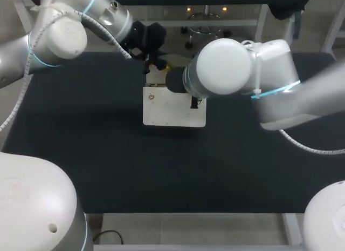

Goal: Pick up the bag, open it, inspect its contents, close it, and place it on the opposite side

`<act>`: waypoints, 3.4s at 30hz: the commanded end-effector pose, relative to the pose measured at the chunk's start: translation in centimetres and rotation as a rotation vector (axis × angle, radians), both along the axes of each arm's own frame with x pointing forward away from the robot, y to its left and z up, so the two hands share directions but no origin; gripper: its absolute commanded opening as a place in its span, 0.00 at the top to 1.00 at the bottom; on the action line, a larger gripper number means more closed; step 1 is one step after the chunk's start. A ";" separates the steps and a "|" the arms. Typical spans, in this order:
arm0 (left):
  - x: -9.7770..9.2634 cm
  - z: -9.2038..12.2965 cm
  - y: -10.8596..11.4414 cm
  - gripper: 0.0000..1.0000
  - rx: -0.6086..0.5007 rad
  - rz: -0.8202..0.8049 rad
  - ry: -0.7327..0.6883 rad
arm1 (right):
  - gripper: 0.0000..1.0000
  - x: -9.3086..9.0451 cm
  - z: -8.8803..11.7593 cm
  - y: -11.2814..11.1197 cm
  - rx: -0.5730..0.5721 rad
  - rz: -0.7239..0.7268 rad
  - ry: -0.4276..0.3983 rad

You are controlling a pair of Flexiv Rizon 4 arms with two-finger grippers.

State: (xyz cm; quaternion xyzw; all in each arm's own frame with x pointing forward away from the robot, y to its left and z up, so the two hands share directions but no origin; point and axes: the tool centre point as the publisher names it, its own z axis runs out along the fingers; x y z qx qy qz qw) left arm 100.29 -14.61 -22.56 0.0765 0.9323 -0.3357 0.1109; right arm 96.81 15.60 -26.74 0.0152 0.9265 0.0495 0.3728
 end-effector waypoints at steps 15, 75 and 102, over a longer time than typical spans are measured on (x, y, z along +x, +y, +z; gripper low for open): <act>0.3 -0.1 0.9 1.00 -0.044 0.058 0.013 | 1.00 -0.6 -1.9 0.6 -0.002 -0.014 0.029; -1.1 1.1 1.1 1.00 -0.169 -0.014 0.034 | 1.00 1.5 -6.2 1.1 -0.053 -0.011 0.166; -1.0 0.8 0.9 1.00 -0.152 -0.048 0.033 | 0.00 1.4 -7.3 0.6 -0.057 -0.036 0.185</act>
